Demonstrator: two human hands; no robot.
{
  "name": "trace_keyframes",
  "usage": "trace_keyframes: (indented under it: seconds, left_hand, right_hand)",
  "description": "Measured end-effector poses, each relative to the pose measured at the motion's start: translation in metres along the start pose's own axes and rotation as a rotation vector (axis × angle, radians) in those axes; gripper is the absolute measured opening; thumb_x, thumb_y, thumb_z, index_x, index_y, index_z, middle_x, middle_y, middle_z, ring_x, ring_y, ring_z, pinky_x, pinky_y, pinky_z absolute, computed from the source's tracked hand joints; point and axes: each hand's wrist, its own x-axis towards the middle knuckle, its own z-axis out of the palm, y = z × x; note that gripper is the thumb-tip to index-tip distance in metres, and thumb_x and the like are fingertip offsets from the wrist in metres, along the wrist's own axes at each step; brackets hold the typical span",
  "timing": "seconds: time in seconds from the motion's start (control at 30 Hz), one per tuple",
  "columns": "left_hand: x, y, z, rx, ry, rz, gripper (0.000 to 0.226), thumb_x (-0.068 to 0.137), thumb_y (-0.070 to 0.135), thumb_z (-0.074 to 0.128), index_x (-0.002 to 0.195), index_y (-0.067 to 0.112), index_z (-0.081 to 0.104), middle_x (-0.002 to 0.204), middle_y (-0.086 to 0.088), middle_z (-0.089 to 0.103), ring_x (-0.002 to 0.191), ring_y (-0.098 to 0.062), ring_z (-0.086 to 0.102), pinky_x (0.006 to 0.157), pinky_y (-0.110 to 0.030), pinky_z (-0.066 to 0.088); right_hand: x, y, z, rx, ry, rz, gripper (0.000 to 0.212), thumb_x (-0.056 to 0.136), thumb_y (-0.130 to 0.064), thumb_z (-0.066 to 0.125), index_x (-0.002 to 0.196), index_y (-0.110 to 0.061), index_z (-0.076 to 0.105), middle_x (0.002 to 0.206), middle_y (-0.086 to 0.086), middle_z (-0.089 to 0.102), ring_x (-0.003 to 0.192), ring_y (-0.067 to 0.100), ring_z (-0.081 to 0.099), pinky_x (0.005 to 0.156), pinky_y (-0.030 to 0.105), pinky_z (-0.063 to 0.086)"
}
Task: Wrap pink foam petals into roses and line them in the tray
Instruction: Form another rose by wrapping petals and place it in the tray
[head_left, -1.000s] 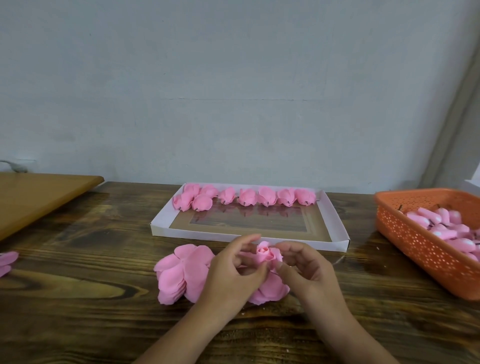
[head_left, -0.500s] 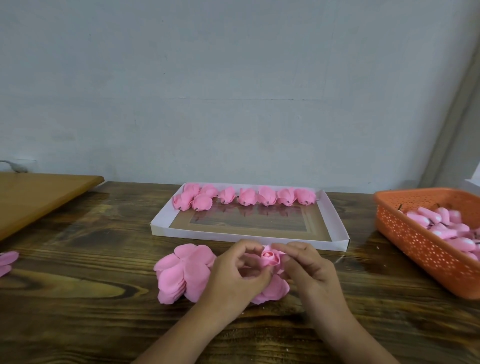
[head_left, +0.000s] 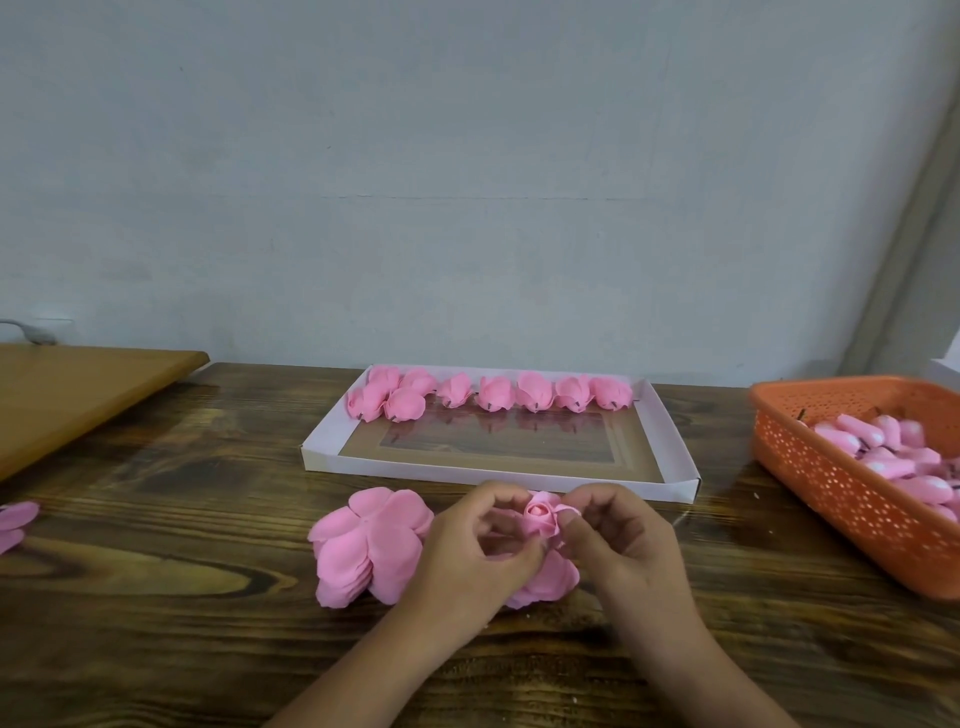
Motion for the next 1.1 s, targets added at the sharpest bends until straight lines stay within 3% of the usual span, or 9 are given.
trace_keyframes:
  seconds: [0.27,0.53,0.67,0.8,0.93,1.1]
  left_hand:
    - [-0.001,-0.003,-0.001,0.032,-0.035,-0.004,0.028,0.075,0.044,0.078,0.101,0.046,0.069,0.095,0.008,0.076,0.092,-0.011,0.074,0.072,-0.027,0.062]
    - [-0.001,0.0,-0.003,0.079,-0.088,0.014,0.033,0.077,0.043,0.075,0.109,0.05,0.067,0.101,0.015,0.074,0.097,-0.006,0.071,0.079,-0.025,0.061]
    - [-0.002,0.001,-0.003,0.092,-0.114,0.027,0.037,0.08,0.043,0.074,0.115,0.052,0.066,0.105,0.017,0.074,0.099,-0.007,0.071,0.081,-0.027,0.061]
    - [-0.003,0.002,-0.001,0.096,-0.119,0.048,0.037,0.08,0.042,0.073,0.114,0.053,0.068,0.107,0.018,0.073,0.098,-0.009,0.071,0.079,-0.026,0.061]
    - [-0.002,0.007,-0.001,0.072,-0.101,0.052,0.031,0.084,0.038,0.071,0.108,0.056,0.069,0.105,0.017,0.074,0.097,-0.006,0.072,0.077,-0.021,0.059]
    - [0.0,0.006,-0.004,0.027,-0.101,0.013,0.025,0.089,0.031,0.069,0.111,0.042,0.073,0.103,0.012,0.077,0.099,-0.009,0.073,0.082,-0.027,0.06]
  right_hand:
    - [-0.002,0.0,0.002,-0.007,0.033,0.058,0.015,0.091,-0.005,0.065,0.082,-0.016,0.071,0.08,0.012,0.072,0.074,0.032,0.067,0.07,0.055,0.056]
    - [-0.001,-0.006,0.002,-0.043,0.057,0.08,0.019,0.088,-0.004,0.067,0.079,-0.02,0.073,0.09,-0.003,0.075,0.083,0.023,0.07,0.075,0.054,0.06]
    - [-0.001,-0.006,0.001,-0.047,0.017,0.113,0.014,0.089,-0.007,0.066,0.079,-0.015,0.071,0.081,0.012,0.073,0.079,0.037,0.069,0.075,0.059,0.057]
    - [-0.001,-0.006,0.002,-0.053,0.055,0.114,0.015,0.089,-0.007,0.067,0.076,-0.013,0.07,0.074,0.014,0.071,0.074,0.04,0.068,0.069,0.055,0.059]
    - [0.0,-0.007,0.001,-0.032,0.021,0.107,0.015,0.089,-0.009,0.068,0.077,-0.015,0.072,0.076,0.013,0.072,0.075,0.038,0.068,0.072,0.054,0.057]
    - [-0.001,-0.008,0.001,0.003,-0.045,0.133,0.016,0.09,-0.017,0.064,0.082,-0.018,0.078,0.08,0.009,0.073,0.07,0.019,0.064,0.069,0.033,0.054]
